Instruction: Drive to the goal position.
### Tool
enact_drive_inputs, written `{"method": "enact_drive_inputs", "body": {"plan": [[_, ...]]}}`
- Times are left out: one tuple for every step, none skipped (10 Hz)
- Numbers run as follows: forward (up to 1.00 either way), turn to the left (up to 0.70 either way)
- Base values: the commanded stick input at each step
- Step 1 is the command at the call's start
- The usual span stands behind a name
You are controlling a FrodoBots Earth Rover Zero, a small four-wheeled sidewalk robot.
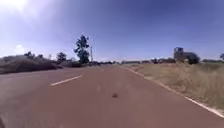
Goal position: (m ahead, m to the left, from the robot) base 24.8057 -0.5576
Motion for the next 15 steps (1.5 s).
{"method": "enact_drive_inputs", "body": {"plan": [[1.00,0.00],[1.00,0.00],[1.00,0.00],[1.00,0.00],[1.00,0.00],[1.00,0.00],[1.00,0.00],[1.00,0.00],[1.00,0.00],[1.00,0.00],[1.00,0.00],[1.00,0.00],[1.00,0.00],[1.00,0.00],[1.00,0.00]]}}
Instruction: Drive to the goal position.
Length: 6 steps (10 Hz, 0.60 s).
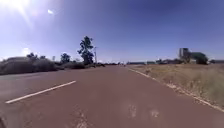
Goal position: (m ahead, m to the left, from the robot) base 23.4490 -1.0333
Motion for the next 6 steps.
{"method": "enact_drive_inputs", "body": {"plan": [[1.00,0.00],[1.00,0.00],[1.00,-0.06],[1.00,-0.14],[1.00,-0.23],[1.00,-0.02]]}}
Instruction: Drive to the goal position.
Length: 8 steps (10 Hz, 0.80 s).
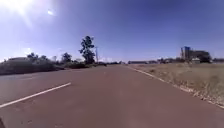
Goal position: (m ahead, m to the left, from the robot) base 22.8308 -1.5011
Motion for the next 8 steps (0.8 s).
{"method": "enact_drive_inputs", "body": {"plan": [[1.00,-0.19],[1.00,-0.39],[1.00,-0.32],[1.00,0.00],[1.00,0.00],[1.00,0.00],[1.00,0.00],[1.00,0.00]]}}
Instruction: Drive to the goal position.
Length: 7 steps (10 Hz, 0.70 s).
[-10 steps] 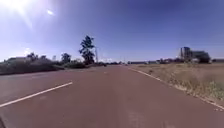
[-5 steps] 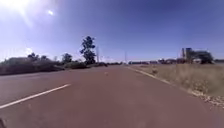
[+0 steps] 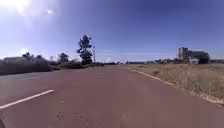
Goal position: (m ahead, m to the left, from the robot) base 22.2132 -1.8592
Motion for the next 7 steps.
{"method": "enact_drive_inputs", "body": {"plan": [[1.00,0.00],[1.00,-0.30],[1.00,-0.10],[1.00,0.00],[1.00,0.00],[1.00,0.00],[1.00,0.00]]}}
